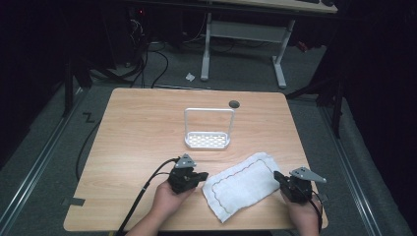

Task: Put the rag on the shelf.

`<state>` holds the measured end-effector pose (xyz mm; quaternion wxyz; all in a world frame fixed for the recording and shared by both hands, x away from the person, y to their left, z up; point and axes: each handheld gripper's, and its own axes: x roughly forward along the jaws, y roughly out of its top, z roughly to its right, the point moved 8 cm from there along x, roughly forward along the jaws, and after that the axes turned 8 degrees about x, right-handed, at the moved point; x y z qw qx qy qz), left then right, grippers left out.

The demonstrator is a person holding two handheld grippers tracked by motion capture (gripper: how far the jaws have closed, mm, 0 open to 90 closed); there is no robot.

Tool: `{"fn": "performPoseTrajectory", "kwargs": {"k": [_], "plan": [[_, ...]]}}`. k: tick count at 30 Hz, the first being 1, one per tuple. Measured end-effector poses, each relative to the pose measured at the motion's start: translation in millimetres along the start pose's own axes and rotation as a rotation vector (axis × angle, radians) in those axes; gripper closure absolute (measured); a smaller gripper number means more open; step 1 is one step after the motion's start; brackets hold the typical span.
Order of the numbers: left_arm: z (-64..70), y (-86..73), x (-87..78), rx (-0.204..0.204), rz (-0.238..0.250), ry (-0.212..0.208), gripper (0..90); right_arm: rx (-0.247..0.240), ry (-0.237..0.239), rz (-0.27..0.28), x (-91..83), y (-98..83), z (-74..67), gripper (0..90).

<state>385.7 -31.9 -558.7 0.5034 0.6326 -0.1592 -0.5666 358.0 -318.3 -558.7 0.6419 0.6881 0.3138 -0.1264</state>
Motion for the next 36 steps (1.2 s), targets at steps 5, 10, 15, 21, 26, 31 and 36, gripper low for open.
{"fn": "performPoseTrajectory", "kwargs": {"k": [5,10,15,21,26,31,36], "plan": [[20.3,-13.2,24.2,0.089,-0.119,-0.022,90.0,0.006,0.004,0.001,0.3,-1.5,3.4,89.5],[22.2,-24.1,18.0,0.108,-0.139,-0.024,90.0,-0.002,0.014,0.001,0.2,-0.4,-0.6,90.0],[18.9,-41.7,-8.6,0.093,-0.151,-0.025,90.0,-0.015,0.052,-0.031,6.0,-6.7,-12.0,90.0],[16.3,-67.3,-45.5,0.049,-0.150,-0.018,90.0,-0.086,0.099,-0.084,16.7,-13.6,-39.6,90.0],[16.5,-75.5,-56.4,0.016,-0.140,-0.017,90.0,-0.140,0.115,-0.117,24.9,-16.5,-59.6,90.0],[19.1,-75.9,-56.4,0.013,-0.146,-0.018,90.0,-0.184,0.093,-0.150,42.5,-16.0,-71.3,90.0],[33.4,-78.9,-56.7,0.008,-0.165,-0.093,90.0,-0.199,0.099,-0.133,67.7,0.6,-75.1,90.0]]}}
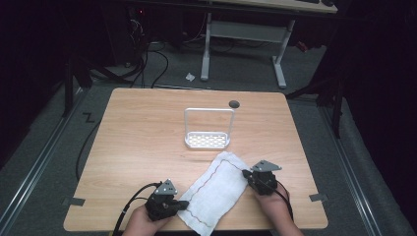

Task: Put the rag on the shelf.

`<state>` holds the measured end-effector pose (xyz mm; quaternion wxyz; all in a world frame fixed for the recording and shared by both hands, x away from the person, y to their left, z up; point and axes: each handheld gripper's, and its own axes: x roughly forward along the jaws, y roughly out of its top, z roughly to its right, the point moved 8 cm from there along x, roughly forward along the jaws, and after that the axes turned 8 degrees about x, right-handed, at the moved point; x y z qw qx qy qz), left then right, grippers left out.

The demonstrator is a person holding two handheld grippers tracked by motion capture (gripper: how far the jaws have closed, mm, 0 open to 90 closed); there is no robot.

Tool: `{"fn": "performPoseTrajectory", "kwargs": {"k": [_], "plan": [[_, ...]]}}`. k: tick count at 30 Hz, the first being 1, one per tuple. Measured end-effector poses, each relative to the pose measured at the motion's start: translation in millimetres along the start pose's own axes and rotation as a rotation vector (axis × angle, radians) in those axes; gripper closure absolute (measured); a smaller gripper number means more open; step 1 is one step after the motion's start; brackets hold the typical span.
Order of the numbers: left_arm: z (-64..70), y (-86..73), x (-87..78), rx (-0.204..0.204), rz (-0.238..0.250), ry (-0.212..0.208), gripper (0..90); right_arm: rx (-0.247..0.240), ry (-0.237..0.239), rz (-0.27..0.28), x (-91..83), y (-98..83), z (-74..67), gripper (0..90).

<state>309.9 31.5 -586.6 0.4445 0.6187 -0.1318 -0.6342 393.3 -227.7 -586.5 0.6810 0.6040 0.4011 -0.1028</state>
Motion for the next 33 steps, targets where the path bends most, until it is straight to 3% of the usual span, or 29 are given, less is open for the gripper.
{"fn": "performPoseTrajectory", "kwargs": {"k": [3,6,7,8,9,10,11,13,14,17,19,20,23,33], "plan": [[15.1,-0.7,3.4,0.040,-0.009,-0.010,90.0,0.009,-0.001,0.001,19.0,17.1,-1.6,90.0],[20.7,3.9,5.0,0.053,0.010,-0.020,89.2,0.008,0.000,-0.007,24.9,23.3,-2.6,90.0],[20.1,7.7,2.8,0.043,0.041,-0.038,80.8,0.036,-0.002,-0.016,23.5,26.0,-2.2,87.6],[17.7,12.5,-0.2,0.024,0.079,-0.046,79.6,0.036,0.004,-0.002,18.9,26.7,-3.3,87.6],[13.3,17.3,-2.8,0.009,0.107,-0.036,79.3,0.027,0.012,0.014,12.4,26.1,-5.3,87.6],[2.1,27.4,-3.0,0.018,0.123,0.007,79.3,0.015,0.018,0.025,5.4,23.7,-7.6,87.5],[2.1,27.4,-3.0,0.018,0.123,0.007,79.3,0.015,0.018,0.025,5.4,23.7,-7.6,87.5],[-14.4,41.6,12.0,0.039,0.089,0.057,79.1,-0.001,0.055,0.033,-12.2,10.6,-19.4,87.7],[-14.4,41.6,12.0,0.039,0.089,0.057,79.1,-0.001,0.055,0.033,-12.2,10.6,-19.4,87.7],[-23.0,44.9,35.9,0.022,0.045,0.081,82.6,-0.009,0.084,0.042,-26.9,-1.5,-35.1,88.9],[-21.4,42.5,38.4,0.031,0.049,0.092,84.1,-0.004,0.086,0.037,-28.0,-4.2,-37.6,89.3],[-19.8,41.2,38.3,0.027,0.064,0.098,85.0,-0.030,0.082,0.002,-24.0,-11.0,-40.5,89.7],[-15.1,38.0,35.4,0.022,0.046,0.076,85.9,-0.041,0.086,-0.031,-14.5,-14.6,-42.5,90.0],[1.8,26.3,29.5,0.024,0.049,0.036,85.8,-0.080,0.121,-0.019,12.2,7.0,-56.7,90.0]]}}
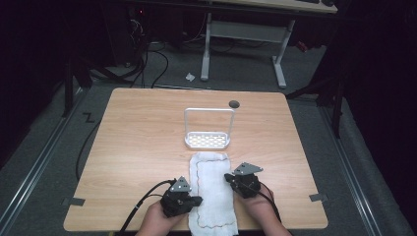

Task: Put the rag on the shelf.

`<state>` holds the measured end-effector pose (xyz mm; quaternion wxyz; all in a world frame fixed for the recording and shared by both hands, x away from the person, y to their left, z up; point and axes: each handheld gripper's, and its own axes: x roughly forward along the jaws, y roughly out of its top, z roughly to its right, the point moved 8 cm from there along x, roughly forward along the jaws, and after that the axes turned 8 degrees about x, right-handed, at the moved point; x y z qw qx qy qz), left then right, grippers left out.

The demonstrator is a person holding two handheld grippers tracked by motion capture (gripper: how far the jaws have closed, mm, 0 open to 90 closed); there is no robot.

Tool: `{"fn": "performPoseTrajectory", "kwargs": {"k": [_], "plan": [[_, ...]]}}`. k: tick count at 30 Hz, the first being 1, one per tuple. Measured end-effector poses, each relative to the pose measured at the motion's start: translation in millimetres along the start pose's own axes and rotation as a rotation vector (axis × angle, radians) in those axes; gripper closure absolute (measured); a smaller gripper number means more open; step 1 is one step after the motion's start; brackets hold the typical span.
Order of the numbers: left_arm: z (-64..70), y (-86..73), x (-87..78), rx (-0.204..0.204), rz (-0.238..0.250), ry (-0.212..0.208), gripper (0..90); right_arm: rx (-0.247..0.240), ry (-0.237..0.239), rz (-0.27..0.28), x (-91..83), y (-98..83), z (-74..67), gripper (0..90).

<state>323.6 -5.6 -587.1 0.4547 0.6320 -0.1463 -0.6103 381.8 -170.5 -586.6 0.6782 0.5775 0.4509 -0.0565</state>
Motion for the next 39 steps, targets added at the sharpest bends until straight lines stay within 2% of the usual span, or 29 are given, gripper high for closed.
{"fn": "performPoseTrajectory", "kwargs": {"k": [4,9,13,15,16,17,20,21,23,25,27,30,35,36,37,38,39], "plan": [[0.2,-0.4,-1.5,-0.003,0.004,-0.009,83.8,0.009,0.016,0.010,-1.1,-2.0,0.7,89.9],[-4.7,3.7,-5.5,-0.010,0.025,-0.008,78.9,0.004,0.035,0.027,-8.4,-4.6,3.5,82.7],[-18.0,7.1,-14.1,-0.043,0.066,0.027,74.6,0.020,0.033,0.041,-14.3,-6.9,10.3,80.7],[-28.7,8.8,-17.8,-0.061,0.088,0.072,69.0,0.024,0.025,0.056,-18.7,-7.8,15.1,79.4],[-41.3,11.2,-20.0,-0.085,0.109,0.113,63.3,0.031,0.021,0.067,-22.0,-8.5,19.6,78.6],[-41.3,11.2,-20.0,-0.085,0.109,0.113,62.2,0.031,0.021,0.067,-22.0,-8.5,19.6,78.6],[-67.8,17.2,-19.4,-0.135,0.121,0.174,56.9,0.044,0.021,0.069,-23.3,-8.7,23.0,78.2],[-73.4,19.2,-18.7,-0.144,0.123,0.184,56.9,0.044,0.021,0.069,-23.3,-8.7,23.0,78.1],[-93.0,27.1,-12.2,-0.171,0.127,0.219,53.9,0.032,0.021,0.071,-23.0,-7.8,21.9,77.4],[-102.9,30.3,-7.2,-0.181,0.114,0.241,51.0,0.024,0.027,0.072,-22.4,-7.3,18.7,76.9],[-113.2,34.7,0.3,-0.196,0.105,0.247,50.5,0.013,0.031,0.068,-21.5,-7.4,16.0,76.6],[-125.0,41.2,11.7,-0.194,0.082,0.267,50.7,-0.006,0.036,0.060,-19.6,-8.3,12.8,76.3],[-136.5,54.1,23.9,-0.198,0.074,0.275,53.2,-0.012,0.037,0.054,-18.9,-8.6,12.3,76.1],[-137.6,56.1,25.5,-0.197,0.068,0.273,56.9,-0.011,0.037,0.055,-18.9,-8.5,12.4,76.0],[-138.0,57.5,26.7,-0.199,0.064,0.269,56.9,-0.011,0.037,0.055,-18.9,-8.5,12.4,76.0],[-136.4,59.0,30.6,-0.200,0.052,0.250,66.0,-0.012,0.038,0.057,-19.0,-8.3,12.7,75.8],[-136.4,59.0,30.6,-0.200,0.052,0.250,66.6,-0.012,0.038,0.057,-19.0,-8.3,12.7,75.8]]}}
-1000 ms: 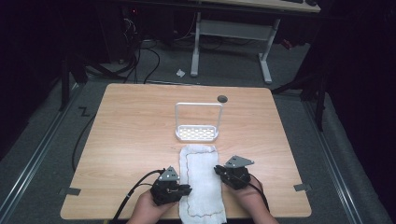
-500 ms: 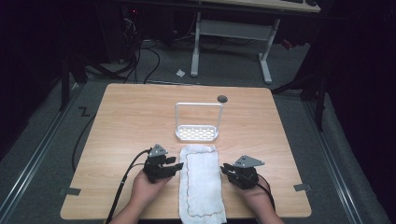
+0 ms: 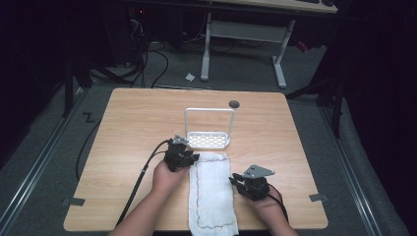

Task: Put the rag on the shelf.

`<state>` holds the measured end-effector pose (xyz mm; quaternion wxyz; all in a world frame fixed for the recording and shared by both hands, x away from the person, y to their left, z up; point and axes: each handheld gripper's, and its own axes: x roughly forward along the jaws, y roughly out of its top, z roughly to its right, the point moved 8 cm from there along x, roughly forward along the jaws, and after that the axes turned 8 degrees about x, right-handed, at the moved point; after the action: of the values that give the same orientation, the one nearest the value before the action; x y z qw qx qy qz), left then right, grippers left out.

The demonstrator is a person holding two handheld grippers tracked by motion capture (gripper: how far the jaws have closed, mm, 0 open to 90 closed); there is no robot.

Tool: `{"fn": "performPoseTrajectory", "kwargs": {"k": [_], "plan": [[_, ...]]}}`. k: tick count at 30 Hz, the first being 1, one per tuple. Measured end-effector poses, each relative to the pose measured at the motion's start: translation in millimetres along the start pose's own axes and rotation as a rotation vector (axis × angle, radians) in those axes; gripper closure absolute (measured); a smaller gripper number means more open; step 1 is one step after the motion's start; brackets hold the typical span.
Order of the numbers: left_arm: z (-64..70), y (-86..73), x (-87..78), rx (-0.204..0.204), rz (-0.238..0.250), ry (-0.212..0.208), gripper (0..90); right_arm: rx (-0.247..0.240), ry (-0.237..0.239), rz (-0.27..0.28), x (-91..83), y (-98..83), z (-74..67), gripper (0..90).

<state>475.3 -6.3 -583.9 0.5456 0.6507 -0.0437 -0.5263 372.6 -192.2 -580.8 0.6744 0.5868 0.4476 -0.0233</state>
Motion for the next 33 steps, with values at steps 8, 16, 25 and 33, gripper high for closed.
{"fn": "performPoseTrajectory", "kwargs": {"k": [8,16,25,33], "plan": [[7.9,-3.9,3.5,0.010,0.040,-0.007,82.6,0.005,0.003,0.008,-0.2,0.8,1.2,72.5],[10.1,-4.4,2.0,0.039,0.045,0.026,83.4,0.077,-0.001,0.052,-0.4,10.6,4.7,62.1],[9.2,-4.6,0.9,0.027,0.052,0.016,83.3,0.179,-0.052,0.033,29.8,48.4,23.2,54.9],[8.9,-4.4,0.2,0.017,0.062,0.007,83.2,0.205,-0.077,-0.049,64.2,50.0,34.3,64.7]]}}
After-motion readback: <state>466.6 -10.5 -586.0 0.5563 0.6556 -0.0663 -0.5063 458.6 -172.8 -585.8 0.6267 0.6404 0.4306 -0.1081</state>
